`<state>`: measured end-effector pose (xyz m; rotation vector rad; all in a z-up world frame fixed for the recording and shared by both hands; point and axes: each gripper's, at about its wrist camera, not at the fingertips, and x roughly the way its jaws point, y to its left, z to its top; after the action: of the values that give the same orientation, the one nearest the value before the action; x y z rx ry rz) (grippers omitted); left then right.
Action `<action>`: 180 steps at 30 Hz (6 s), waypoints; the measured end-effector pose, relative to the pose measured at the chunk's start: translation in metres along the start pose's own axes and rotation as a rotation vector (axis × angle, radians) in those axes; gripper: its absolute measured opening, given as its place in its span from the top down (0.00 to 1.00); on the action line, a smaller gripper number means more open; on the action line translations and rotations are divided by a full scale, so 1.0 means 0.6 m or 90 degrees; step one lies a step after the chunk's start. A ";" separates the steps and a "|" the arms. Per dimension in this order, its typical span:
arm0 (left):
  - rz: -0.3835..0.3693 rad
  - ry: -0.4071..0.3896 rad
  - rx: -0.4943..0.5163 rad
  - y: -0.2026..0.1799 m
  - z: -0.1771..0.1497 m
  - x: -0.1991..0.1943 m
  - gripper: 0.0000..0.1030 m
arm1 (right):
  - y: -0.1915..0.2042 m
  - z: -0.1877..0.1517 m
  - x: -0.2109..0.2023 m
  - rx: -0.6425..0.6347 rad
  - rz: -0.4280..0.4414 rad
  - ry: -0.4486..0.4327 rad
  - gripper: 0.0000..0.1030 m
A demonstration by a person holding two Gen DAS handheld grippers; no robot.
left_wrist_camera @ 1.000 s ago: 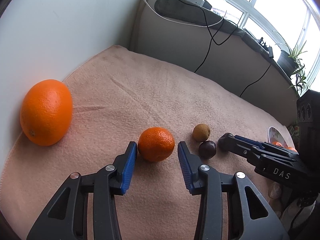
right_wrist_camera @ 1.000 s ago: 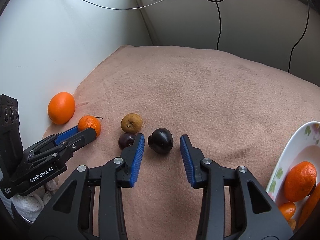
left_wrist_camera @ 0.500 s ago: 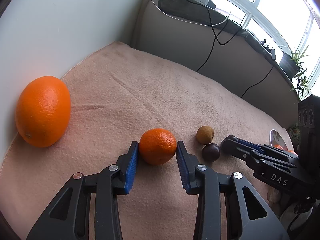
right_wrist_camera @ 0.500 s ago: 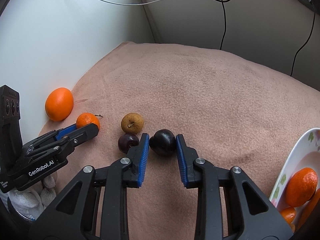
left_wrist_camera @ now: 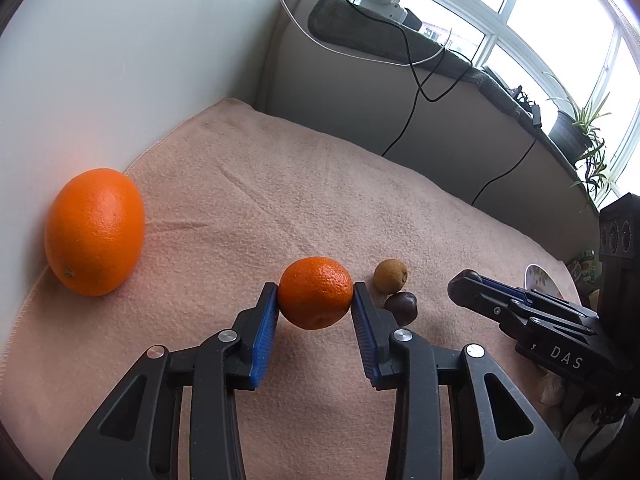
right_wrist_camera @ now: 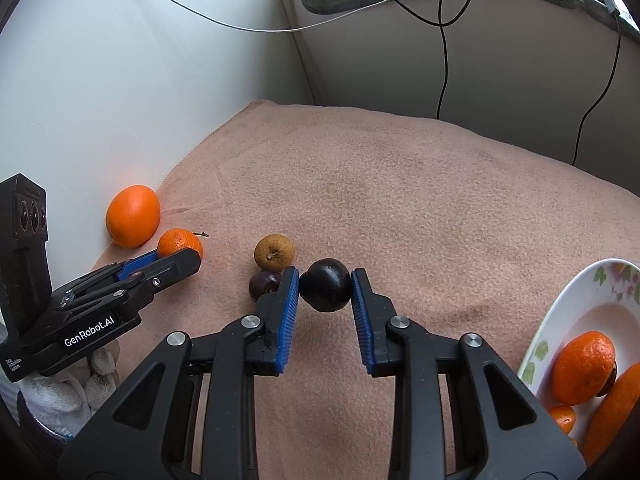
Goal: Organize fruits
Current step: 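Grasp a medium orange with the left gripper while the right gripper grasps a dark plum, then carry the orange and plum onto the plate and open both grippers, then move both grippers back toward the last kiwi and dark plum, then grasp the dark plum with the left gripper while the right gripper grasps the kiwi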
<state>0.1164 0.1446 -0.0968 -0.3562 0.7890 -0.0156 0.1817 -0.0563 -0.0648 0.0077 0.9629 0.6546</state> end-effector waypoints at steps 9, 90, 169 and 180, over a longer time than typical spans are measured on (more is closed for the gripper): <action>-0.039 -0.005 0.020 -0.043 0.000 -0.013 0.66 | -0.032 0.000 -0.057 0.015 -0.010 -0.035 0.73; -0.185 0.069 0.214 -0.352 -0.081 0.002 0.32 | -0.209 -0.027 -0.201 0.095 -0.140 -0.115 0.14; -0.078 0.064 0.049 -0.082 -0.017 0.051 0.62 | -0.003 0.064 0.083 0.081 0.138 0.114 0.60; -0.071 0.076 0.052 -0.089 -0.007 0.077 0.64 | -0.006 0.059 0.126 0.095 0.142 0.139 0.65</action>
<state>0.1523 0.0864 -0.1144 -0.3231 0.8834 -0.1752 0.2402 -0.0102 -0.1024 0.1816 1.2320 0.7987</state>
